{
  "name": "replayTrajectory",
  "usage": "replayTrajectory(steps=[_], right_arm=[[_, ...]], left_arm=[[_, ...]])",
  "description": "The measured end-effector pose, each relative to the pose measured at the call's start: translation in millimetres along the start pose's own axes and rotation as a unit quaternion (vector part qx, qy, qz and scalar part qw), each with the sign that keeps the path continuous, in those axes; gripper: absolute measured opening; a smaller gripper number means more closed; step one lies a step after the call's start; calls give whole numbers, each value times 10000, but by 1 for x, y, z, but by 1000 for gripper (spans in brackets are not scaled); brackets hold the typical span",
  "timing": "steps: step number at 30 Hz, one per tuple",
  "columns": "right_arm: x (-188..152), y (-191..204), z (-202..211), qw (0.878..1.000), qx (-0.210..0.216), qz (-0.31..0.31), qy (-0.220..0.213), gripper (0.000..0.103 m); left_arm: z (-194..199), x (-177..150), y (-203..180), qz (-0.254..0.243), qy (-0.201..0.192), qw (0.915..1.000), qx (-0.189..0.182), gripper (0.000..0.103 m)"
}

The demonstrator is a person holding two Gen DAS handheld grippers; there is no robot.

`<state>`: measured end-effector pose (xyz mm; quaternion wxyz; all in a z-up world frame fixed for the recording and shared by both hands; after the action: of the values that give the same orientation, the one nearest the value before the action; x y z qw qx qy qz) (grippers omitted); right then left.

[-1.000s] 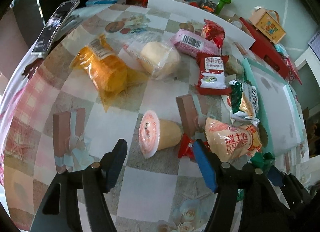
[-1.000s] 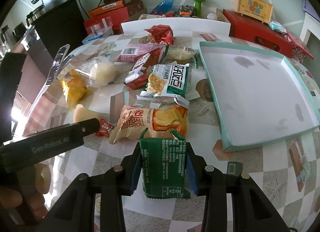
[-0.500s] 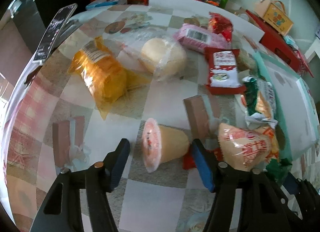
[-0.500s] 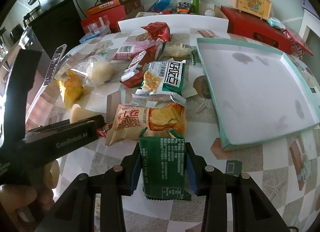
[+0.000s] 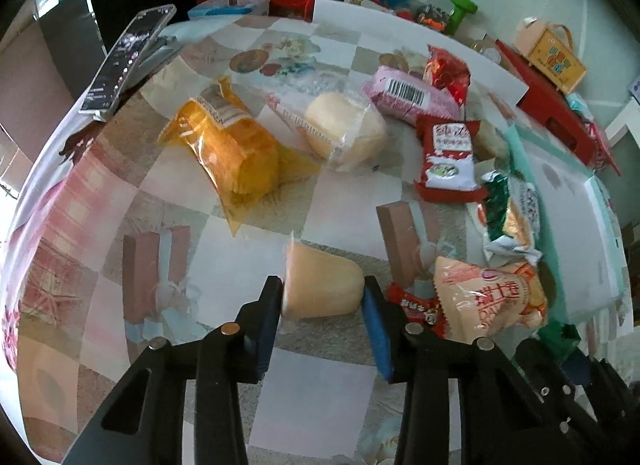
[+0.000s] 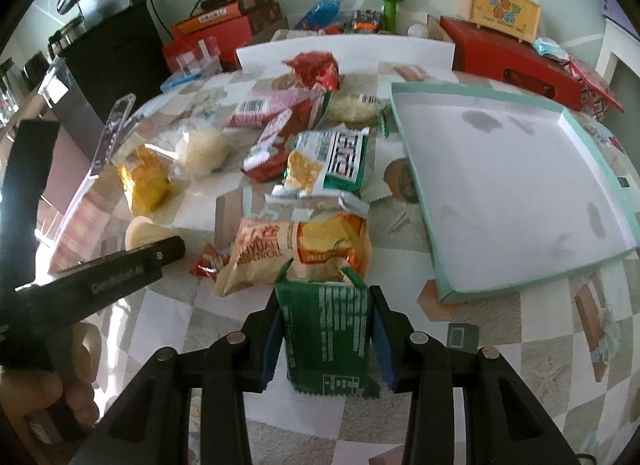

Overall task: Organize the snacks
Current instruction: 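Lift green pack with right gripper while left gripper lifts the pudding cup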

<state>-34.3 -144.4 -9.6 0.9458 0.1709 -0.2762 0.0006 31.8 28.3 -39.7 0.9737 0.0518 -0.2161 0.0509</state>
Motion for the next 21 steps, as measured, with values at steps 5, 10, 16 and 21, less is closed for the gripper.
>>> replayTrajectory(steps=[5, 10, 16, 21], right_arm=[[4, -2, 10, 9998, 37, -58, -171, 42], [7, -5, 15, 9995, 53, -92, -283, 42], [9, -8, 18, 9993, 63, -130, -354, 42], [13, -10, 26, 9986, 83, -100, -515, 42]], left_arm=[[13, -3, 1, 15, -75, 9998, -162, 38], [16, -1, -3, 7, -151, 9997, -207, 38], [20, 0, -3, 25, -210, 9995, -248, 38], [29, 1, -3, 42, -347, 9990, -268, 38]])
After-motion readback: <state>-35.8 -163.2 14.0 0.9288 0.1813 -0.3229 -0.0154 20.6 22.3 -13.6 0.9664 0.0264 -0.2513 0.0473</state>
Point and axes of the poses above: each gripper's, at about its wrist camera, not at the fingertips, and z roughly against the way its jaws point, y to its left, x to its top, the point moved 1 cm from there along -z, roughly the way its jaws point, and after that the axes turned 14 degrees about x, right-handed, at the moved point
